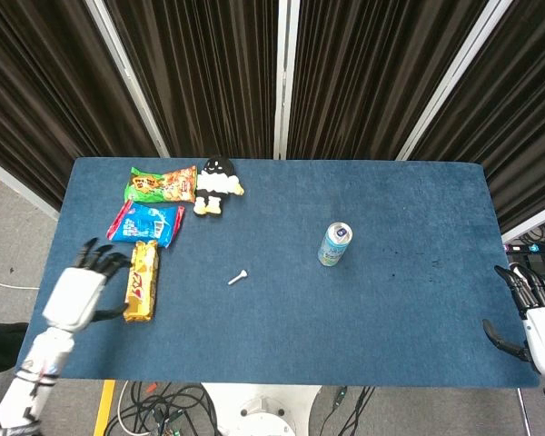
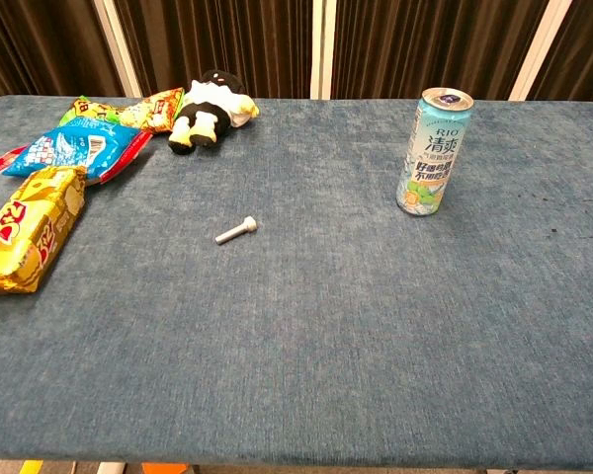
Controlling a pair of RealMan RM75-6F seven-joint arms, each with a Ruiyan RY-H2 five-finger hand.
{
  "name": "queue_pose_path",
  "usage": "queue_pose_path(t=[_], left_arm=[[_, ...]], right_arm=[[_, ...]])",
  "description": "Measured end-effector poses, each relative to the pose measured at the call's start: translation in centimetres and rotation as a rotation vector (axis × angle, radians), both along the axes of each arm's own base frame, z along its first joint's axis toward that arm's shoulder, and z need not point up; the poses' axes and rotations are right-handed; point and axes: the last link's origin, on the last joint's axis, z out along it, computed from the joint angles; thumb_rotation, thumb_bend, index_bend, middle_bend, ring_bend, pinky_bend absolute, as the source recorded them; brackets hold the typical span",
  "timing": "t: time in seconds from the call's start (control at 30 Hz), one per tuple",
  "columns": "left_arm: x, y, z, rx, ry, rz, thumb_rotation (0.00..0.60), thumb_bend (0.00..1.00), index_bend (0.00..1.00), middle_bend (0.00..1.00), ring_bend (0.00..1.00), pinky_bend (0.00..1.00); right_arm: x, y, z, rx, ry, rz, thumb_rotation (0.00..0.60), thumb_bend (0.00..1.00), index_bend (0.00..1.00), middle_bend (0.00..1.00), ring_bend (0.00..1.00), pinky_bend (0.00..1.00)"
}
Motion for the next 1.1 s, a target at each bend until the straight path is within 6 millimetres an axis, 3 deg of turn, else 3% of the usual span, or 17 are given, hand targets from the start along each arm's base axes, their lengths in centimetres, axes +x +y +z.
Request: queue_pose_path(t=[0.27,0.5,0.87,1.1], left_arm=[[5.6,4.1,-7.3,-0.182,0.017,-0.060,0.600,0.15,0.32,0.25,0.12,0.00],[8.6,5.8,-12.3,-0.241,0.015,-0.052,0.600,0.15,0.33,0.25,0.12,0.00],[10.3,7.9,-17.2,-0.210,0.093,-0.008,0.600,0.15,0.38,0.25,0.12,0.00],[11.0,8.4,-18.5,-0.190,0.112,0.027,0.600,0.17,0.43,0.25,0.12,0.00]], right_arm=[[0.0,0.2,0.4,-0.011,0.012,-0.012,0.600,0.24,0.09,0.15,0.00,0.00],[0.1,0.2,0.5,-0.005,0.010,-0.014,0.600,0.24,0.09,0.15,0.00,0.00],[0.2,0.0,0.5,-0.002,0.017,-0.020,0.600,0.24,0.09,0.15,0.00,0.00],[0.2,0.1,0.6,-0.007,0.018,-0.023,0.600,0.24,0.09,0.15,0.00,0.00]])
